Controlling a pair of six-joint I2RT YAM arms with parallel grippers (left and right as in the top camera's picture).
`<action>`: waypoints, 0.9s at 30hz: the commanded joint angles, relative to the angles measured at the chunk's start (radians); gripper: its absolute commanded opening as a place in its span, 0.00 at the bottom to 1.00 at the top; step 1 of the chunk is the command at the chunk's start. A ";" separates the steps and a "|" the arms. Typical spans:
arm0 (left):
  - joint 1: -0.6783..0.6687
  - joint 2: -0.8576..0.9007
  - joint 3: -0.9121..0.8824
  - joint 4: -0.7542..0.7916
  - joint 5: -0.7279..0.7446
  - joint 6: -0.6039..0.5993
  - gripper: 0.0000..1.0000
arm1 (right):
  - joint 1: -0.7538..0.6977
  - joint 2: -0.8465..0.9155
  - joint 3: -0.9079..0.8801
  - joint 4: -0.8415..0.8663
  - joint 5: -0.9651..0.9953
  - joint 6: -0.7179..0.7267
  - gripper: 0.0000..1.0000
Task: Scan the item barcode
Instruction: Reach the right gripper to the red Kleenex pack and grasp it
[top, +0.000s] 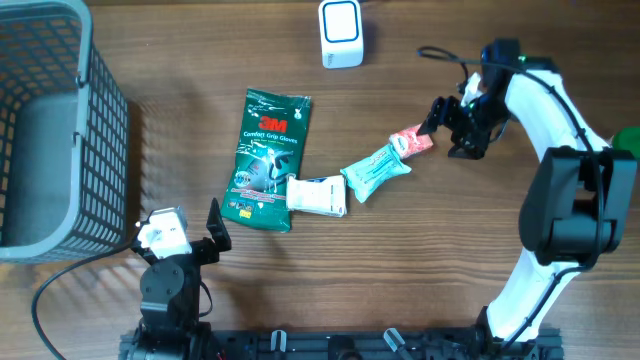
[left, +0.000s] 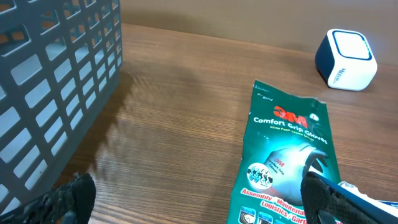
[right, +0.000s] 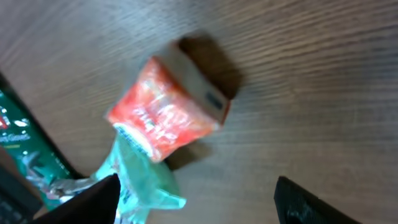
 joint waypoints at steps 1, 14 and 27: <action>-0.004 -0.003 -0.006 0.004 0.005 -0.017 1.00 | 0.000 0.000 -0.050 0.112 -0.027 0.009 0.80; -0.004 -0.003 -0.006 0.004 0.005 -0.017 1.00 | 0.000 0.026 -0.187 0.303 -0.004 0.105 0.73; -0.004 -0.003 -0.006 0.004 0.005 -0.017 1.00 | 0.000 0.029 -0.268 0.382 -0.018 0.162 0.04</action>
